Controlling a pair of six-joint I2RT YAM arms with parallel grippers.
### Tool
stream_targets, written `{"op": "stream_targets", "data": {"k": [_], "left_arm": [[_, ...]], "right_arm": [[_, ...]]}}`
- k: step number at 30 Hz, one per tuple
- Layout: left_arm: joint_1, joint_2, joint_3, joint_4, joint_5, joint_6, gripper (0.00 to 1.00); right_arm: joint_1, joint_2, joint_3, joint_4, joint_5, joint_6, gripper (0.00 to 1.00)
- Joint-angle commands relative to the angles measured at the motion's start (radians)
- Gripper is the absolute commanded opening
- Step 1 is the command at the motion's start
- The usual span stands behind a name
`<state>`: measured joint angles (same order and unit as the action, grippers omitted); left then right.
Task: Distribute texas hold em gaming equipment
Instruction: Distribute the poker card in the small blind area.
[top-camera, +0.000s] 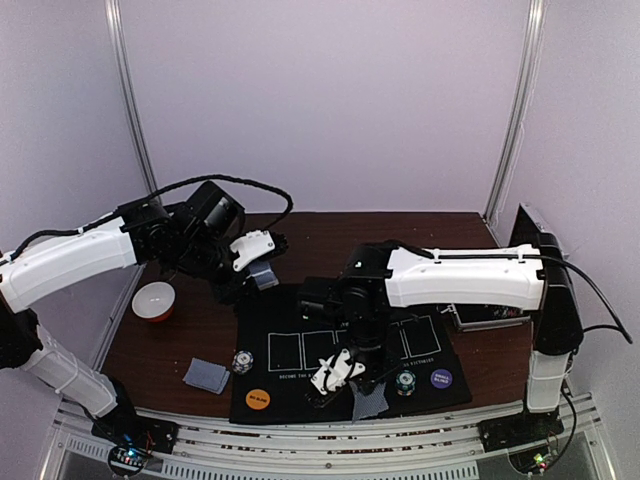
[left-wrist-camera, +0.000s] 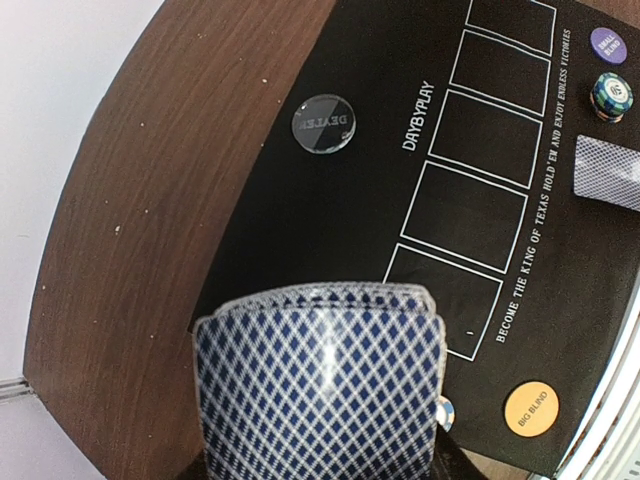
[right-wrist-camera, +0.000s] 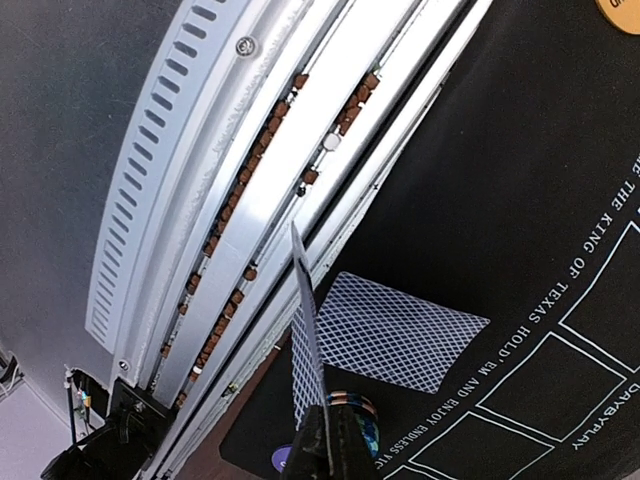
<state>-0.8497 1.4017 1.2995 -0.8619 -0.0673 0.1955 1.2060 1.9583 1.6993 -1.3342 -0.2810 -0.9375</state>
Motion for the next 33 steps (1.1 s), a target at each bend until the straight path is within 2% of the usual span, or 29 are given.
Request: {"op": "stream_targets", "data": {"k": [1, 21, 33], "left_arm": [[0.009, -0.013, -0.006, 0.034, 0.007, -0.005, 0.47], [0.009, -0.021, -0.011, 0.034, 0.011, -0.008, 0.47], [0.008, -0.037, -0.022, 0.037, 0.009, -0.007, 0.47]], "right_arm": [[-0.016, 0.032, 0.046, -0.024, 0.065, -0.013, 0.0], [-0.036, 0.217, 0.067, -0.017, 0.085, -0.096, 0.0], [-0.067, 0.23, 0.042, 0.018, 0.074, -0.084, 0.0]]}}
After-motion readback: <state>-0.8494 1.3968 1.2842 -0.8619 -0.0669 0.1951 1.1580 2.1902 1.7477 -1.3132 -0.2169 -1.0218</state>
